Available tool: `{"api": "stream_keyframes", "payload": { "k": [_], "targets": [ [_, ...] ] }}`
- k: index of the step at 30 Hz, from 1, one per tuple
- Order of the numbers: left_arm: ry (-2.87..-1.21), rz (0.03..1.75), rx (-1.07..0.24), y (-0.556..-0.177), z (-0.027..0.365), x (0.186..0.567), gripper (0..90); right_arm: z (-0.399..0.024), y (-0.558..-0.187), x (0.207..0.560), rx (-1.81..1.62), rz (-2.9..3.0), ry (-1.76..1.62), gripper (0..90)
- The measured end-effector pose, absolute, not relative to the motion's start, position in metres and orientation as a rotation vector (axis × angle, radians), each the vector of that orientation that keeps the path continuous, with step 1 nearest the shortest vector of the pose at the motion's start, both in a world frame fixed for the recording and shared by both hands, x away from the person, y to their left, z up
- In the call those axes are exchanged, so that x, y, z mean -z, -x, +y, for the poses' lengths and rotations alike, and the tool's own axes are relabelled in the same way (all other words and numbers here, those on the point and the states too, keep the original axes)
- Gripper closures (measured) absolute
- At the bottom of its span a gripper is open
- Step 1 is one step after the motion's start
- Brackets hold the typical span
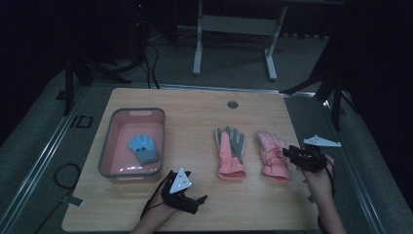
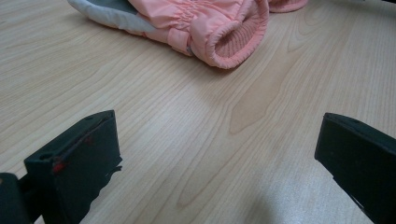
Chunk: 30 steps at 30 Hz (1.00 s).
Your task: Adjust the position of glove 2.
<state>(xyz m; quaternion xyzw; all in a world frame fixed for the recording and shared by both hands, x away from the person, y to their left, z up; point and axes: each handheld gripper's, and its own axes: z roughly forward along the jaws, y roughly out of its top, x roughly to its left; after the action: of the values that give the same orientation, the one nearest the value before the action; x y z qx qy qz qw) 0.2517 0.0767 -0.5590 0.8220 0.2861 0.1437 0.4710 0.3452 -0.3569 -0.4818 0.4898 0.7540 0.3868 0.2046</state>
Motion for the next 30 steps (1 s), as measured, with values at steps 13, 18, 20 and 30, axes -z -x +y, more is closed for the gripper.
{"api": "stream_keyframes", "payload": {
  "k": [13,18,20,30],
  "targets": [
    [-2.014,0.694,-0.346,-0.251,0.077,0.559,0.3,-0.351,-0.359,0.505,-1.107,2.155,-1.411,60.9],
    [-2.015,0.691,-0.344,-0.251,0.077,0.559,0.3,-0.348,-0.367,0.524,-1.036,2.169,-1.458,59.6],
    [-2.015,0.692,-0.345,-0.251,0.077,0.559,0.3,-0.350,-0.370,0.532,-1.020,2.183,-1.480,62.3],
    [-2.017,0.695,-0.343,-0.252,0.077,0.559,0.3,-0.343,-0.367,0.534,-1.020,2.192,-1.473,88.9]
  ]
}}
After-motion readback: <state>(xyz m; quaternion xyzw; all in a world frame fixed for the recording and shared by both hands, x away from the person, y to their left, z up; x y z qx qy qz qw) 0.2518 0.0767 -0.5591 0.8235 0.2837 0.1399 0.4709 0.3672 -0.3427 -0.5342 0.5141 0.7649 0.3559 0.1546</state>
